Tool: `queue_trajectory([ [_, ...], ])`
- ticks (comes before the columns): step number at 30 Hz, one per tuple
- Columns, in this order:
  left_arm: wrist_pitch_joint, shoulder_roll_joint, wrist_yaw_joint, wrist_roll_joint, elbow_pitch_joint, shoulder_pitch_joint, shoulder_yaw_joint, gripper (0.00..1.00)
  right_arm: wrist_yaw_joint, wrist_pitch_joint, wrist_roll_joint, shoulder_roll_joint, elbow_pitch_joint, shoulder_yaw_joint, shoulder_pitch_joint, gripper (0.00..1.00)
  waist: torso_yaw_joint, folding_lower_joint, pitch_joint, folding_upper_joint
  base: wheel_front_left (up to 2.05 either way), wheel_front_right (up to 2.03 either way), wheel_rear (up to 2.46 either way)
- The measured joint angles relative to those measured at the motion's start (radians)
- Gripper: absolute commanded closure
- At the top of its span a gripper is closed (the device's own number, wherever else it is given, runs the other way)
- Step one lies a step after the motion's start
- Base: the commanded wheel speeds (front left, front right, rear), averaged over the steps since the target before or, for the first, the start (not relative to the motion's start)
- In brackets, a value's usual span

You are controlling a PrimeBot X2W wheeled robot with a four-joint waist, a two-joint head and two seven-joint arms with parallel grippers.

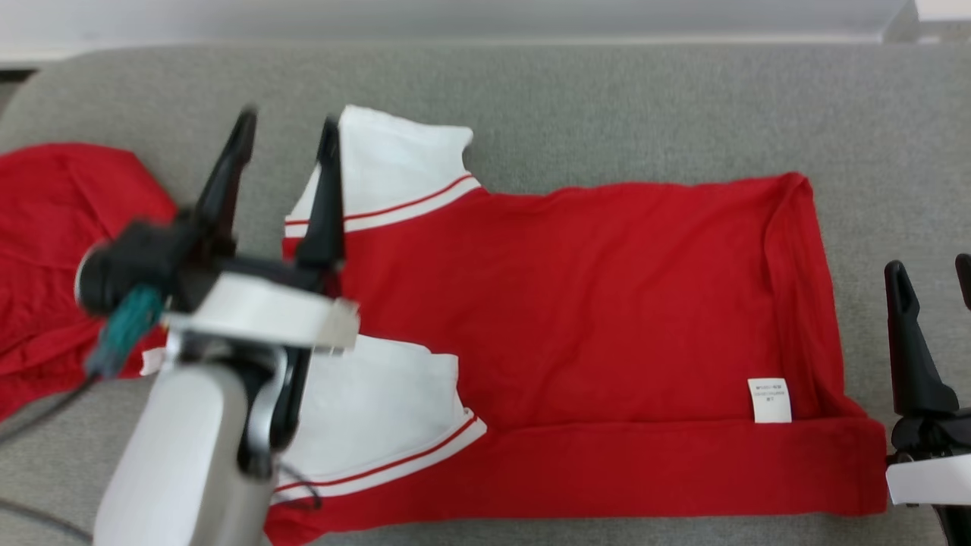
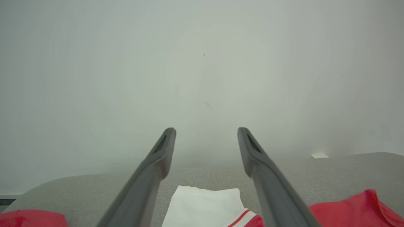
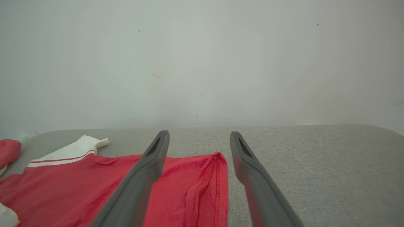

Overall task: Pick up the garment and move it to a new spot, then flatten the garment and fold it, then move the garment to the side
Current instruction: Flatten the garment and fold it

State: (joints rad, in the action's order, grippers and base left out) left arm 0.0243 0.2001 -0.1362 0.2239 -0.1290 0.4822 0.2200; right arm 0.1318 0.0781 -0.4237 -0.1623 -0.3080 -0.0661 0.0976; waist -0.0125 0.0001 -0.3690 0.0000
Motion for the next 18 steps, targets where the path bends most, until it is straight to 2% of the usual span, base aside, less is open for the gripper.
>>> queue_trajectory([
  [5,-0.028,-0.030,0.036,0.019,0.187,0.213,0.023,0.00,0.000,-0.009,-0.009,-0.002,0.003,0.010,0.030,0.00,-0.013,0.0000,-0.075,0.0000,0.00,0.00,0.00],
  [10,-0.033,-0.039,0.058,0.030,0.476,0.379,0.019,0.00,0.000,-0.021,-0.017,-0.009,0.022,0.022,0.054,0.00,-0.029,0.0001,-0.144,0.0001,0.00,0.00,0.00],
  [15,-0.052,-0.046,0.080,0.039,0.768,0.486,0.026,0.00,0.000,-0.030,-0.026,-0.018,0.042,0.034,0.072,0.00,-0.053,0.0001,-0.191,0.0001,0.00,0.00,0.00],
  [18,-0.059,-0.056,0.087,0.045,0.888,0.531,0.029,0.00,0.000,-0.034,-0.028,-0.024,0.053,0.035,0.074,0.00,-0.065,0.0001,-0.203,0.0000,0.00,0.00,0.00],
])
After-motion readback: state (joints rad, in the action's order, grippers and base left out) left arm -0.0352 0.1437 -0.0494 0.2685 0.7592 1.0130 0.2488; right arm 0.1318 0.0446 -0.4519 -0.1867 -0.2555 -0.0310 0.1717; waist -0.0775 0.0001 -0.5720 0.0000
